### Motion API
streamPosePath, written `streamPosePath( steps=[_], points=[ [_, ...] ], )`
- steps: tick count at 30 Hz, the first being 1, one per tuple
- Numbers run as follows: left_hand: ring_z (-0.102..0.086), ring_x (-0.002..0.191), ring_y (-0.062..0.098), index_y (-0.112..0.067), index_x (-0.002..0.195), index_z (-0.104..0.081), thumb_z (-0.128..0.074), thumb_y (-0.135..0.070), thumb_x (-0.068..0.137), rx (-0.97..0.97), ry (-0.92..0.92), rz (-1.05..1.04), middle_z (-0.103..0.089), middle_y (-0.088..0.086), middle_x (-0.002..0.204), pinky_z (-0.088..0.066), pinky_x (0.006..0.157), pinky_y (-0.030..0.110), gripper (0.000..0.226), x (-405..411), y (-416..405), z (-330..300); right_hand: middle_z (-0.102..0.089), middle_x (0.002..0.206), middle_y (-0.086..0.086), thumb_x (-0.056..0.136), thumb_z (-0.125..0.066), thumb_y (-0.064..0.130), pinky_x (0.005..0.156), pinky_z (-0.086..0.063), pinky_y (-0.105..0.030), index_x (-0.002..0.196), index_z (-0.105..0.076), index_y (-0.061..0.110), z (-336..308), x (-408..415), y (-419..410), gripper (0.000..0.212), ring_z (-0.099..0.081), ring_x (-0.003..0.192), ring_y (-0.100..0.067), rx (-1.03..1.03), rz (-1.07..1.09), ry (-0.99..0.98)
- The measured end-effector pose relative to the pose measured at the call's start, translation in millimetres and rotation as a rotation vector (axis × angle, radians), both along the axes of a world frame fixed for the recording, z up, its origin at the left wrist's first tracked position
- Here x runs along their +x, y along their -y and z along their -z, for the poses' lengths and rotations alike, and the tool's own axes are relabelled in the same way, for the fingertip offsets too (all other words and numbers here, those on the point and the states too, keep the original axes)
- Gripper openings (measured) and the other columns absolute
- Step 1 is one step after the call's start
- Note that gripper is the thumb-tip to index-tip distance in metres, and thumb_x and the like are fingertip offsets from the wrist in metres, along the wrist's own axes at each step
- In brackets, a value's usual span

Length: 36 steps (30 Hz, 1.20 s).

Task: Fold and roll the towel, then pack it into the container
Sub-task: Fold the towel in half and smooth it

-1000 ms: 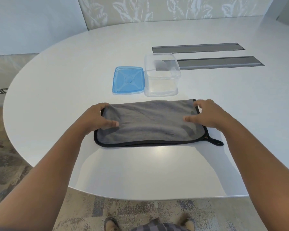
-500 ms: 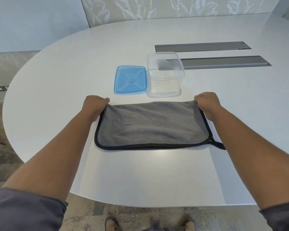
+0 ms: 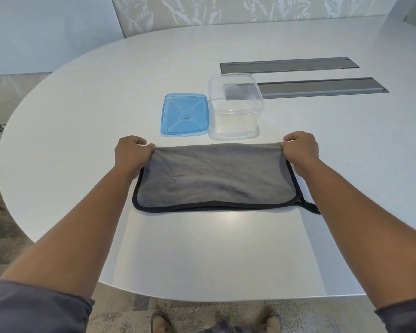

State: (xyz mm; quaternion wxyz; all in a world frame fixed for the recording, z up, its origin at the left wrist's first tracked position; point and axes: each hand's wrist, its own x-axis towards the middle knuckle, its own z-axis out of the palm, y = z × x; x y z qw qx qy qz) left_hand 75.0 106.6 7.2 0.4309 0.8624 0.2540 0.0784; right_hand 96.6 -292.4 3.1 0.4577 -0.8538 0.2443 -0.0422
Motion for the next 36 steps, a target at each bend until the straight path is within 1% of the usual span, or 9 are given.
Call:
streamPosePath(
  steps=[4,7,13,21,25,27,29,32,36],
  points=[
    [-0.057,0.126,0.029,-0.018,0.148,-0.047,-0.064,-0.043,0.096,0.096,-0.048,0.146,-0.058,0.009,0.140,-0.046,0.106,0.042,0.060,-13,-2,1,-0.062,0.120,-0.001,0.084,-0.054,0.022,0.094,-0.055,-0.048,0.141,-0.049,0.025,-3,-12,-3,0.057,-0.065,0.103,-0.029,-0.142,-0.098,-0.058],
    [-0.054,0.127,0.036,-0.026,0.155,-0.032,-0.045,-0.040,0.104,0.332,-0.006,0.253,-0.053,0.013,0.143,-0.042,0.103,0.047,0.055,-32,9,6,-0.055,0.109,-0.001,0.094,-0.044,0.025,0.091,-0.047,-0.044,0.141,-0.040,0.021,1,-26,-10,0.047,-0.056,0.096,-0.030,-0.364,-0.192,-0.056],
    [-0.061,0.110,0.036,-0.025,0.136,-0.057,-0.038,-0.033,0.106,0.574,0.028,0.288,-0.047,0.003,0.144,-0.040,0.084,0.036,0.036,-52,25,18,-0.052,0.122,-0.012,0.100,-0.040,0.017,0.069,-0.040,-0.041,0.148,-0.028,0.022,14,-44,-20,0.050,-0.052,0.078,-0.035,-0.702,-0.277,-0.010],
    [-0.059,0.117,0.037,-0.021,0.139,-0.060,-0.040,-0.030,0.106,0.610,0.030,0.338,-0.045,0.003,0.151,-0.046,0.094,0.041,0.040,-51,20,20,-0.050,0.121,-0.014,0.109,-0.029,0.034,0.062,-0.041,-0.038,0.135,-0.041,0.015,16,-42,-10,0.034,-0.054,0.069,-0.037,-0.819,-0.325,0.063],
    [-0.057,0.113,0.042,-0.019,0.123,-0.065,-0.041,-0.039,0.104,0.731,-0.043,0.254,-0.029,0.009,0.160,-0.042,0.089,0.044,0.037,-55,32,15,-0.043,0.143,-0.013,0.106,-0.037,0.040,0.078,-0.042,-0.045,0.131,-0.051,0.013,10,-51,-24,0.039,-0.056,0.104,-0.039,-0.956,-0.292,0.136],
    [-0.044,0.128,0.040,-0.023,0.112,-0.070,-0.043,-0.046,0.099,0.860,-0.031,0.213,-0.019,0.009,0.166,-0.035,0.099,0.050,0.038,-57,51,6,-0.034,0.159,-0.010,0.105,-0.038,0.040,0.097,-0.039,-0.053,0.136,-0.052,0.017,3,-59,-46,0.041,-0.047,0.130,-0.038,-0.898,-0.387,0.178],
    [-0.026,0.147,0.037,-0.030,0.119,-0.068,-0.039,-0.053,0.098,0.857,0.038,0.369,-0.016,0.007,0.169,-0.024,0.112,0.055,0.043,-61,79,3,-0.026,0.168,-0.006,0.105,-0.033,0.042,0.114,-0.026,-0.056,0.147,-0.046,0.022,5,-70,-70,0.049,-0.029,0.150,-0.032,-0.791,-0.563,0.136],
    [0.001,0.158,0.030,-0.042,0.157,-0.029,-0.025,-0.071,0.097,0.743,-0.025,0.691,-0.008,-0.003,0.172,-0.003,0.122,0.059,0.066,-70,114,18,-0.009,0.174,0.001,0.105,-0.020,0.055,0.122,-0.008,-0.058,0.162,-0.020,0.030,21,-79,-86,0.063,-0.003,0.159,-0.028,-0.773,-0.711,-0.022],
    [0.010,0.158,0.028,-0.050,0.159,-0.001,-0.014,-0.098,0.076,0.788,-0.216,0.731,0.005,-0.013,0.171,0.008,0.117,0.069,0.097,-72,108,25,0.003,0.174,0.001,0.094,-0.010,0.078,0.122,0.001,-0.062,0.164,-0.005,0.038,23,-75,-69,0.081,0.008,0.159,-0.031,-0.846,-0.706,-0.127]
  ],
)
